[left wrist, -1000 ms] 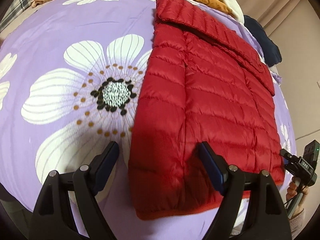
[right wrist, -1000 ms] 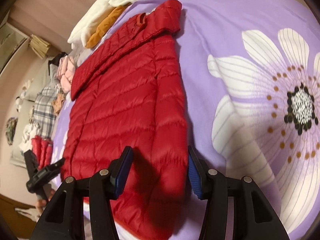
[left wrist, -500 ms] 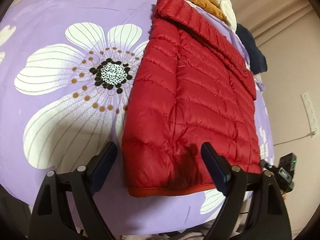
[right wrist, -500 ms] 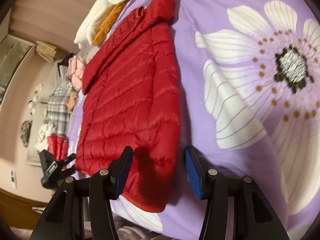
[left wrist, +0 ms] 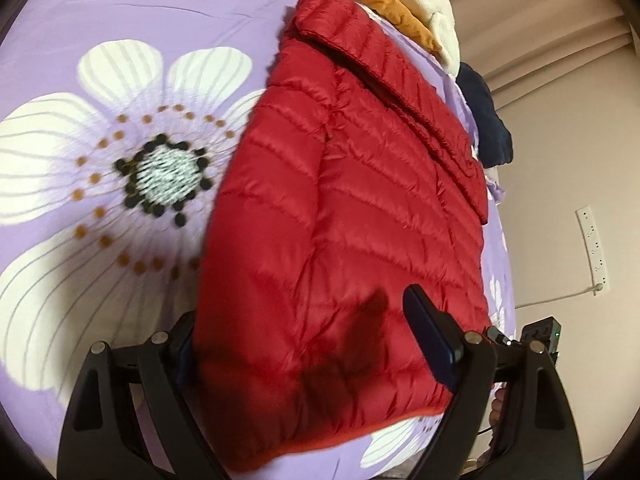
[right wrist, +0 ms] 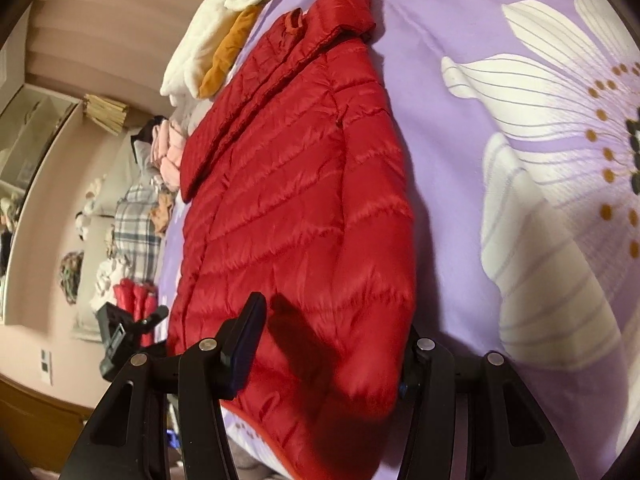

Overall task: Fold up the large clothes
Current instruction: 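Grasp the other sleeve cuff with the left gripper and lift it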

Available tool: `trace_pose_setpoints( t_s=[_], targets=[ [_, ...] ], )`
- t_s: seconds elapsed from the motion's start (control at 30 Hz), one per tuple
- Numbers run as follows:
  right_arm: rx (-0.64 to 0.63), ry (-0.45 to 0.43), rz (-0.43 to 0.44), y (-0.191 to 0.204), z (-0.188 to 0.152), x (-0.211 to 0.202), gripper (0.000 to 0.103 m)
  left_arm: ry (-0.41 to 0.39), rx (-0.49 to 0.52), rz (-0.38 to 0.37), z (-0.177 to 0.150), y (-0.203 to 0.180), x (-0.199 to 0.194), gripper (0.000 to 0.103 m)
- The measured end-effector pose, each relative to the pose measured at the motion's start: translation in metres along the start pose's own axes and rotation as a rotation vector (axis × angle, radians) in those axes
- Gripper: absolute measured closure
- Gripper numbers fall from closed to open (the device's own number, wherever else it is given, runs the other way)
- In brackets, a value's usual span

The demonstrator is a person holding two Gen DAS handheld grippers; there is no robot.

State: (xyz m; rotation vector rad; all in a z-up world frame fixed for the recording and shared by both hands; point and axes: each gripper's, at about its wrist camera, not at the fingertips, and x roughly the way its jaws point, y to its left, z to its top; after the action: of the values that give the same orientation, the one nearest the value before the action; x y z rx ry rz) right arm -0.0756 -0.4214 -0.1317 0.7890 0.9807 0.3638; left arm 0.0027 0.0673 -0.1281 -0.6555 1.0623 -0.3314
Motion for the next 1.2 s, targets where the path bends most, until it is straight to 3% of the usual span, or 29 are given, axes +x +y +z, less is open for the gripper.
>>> trace_pose_setpoints(
  t_s=[0.3, 0.4, 0.5, 0.57, 0.77, 0.83, 0.9, 1.1, 1.2],
  targets=[
    [0.031, -0.043, -0.002, 0.001, 0.004, 0.000, 0.051, 0.029, 0.045, -0.024, 0.004, -0.017, 0.013, 0.016],
    [-0.029, -0.062, -0.052, 0.011, -0.001, -0.005, 0.051, 0.027, 0.082, 0.015, -0.002, -0.023, 0.012, 0.029],
    [-0.060, -0.079, -0.095, 0.015, -0.004, -0.007, 0.060, 0.023, 0.074, 0.019, -0.005, -0.018, 0.008, 0.045],
    [-0.052, -0.087, -0.117, 0.013, -0.003, -0.006, 0.067, 0.029, 0.055, 0.014, -0.004, -0.014, 0.007, 0.050],
    [-0.066, -0.122, -0.127, 0.018, -0.002, -0.010, 0.080, 0.044, 0.020, 0.002, 0.002, -0.011, 0.010, 0.066],
    [-0.099, -0.144, -0.123, 0.026, -0.002, -0.016, 0.082, 0.037, 0.012, -0.014, 0.003, -0.011, 0.007, 0.079],
    [-0.120, -0.158, -0.116, 0.033, -0.002, -0.020, 0.084, 0.025, -0.003, -0.046, 0.004, -0.011, 0.001, 0.086],
    [-0.191, -0.195, -0.097, 0.049, -0.002, -0.031, 0.086, -0.023, -0.002, -0.157, 0.005, -0.017, -0.024, 0.090],
    [-0.220, -0.211, -0.080, 0.057, -0.003, -0.035, 0.086, -0.035, 0.036, -0.168, 0.003, -0.026, -0.031, 0.091]
  ],
)
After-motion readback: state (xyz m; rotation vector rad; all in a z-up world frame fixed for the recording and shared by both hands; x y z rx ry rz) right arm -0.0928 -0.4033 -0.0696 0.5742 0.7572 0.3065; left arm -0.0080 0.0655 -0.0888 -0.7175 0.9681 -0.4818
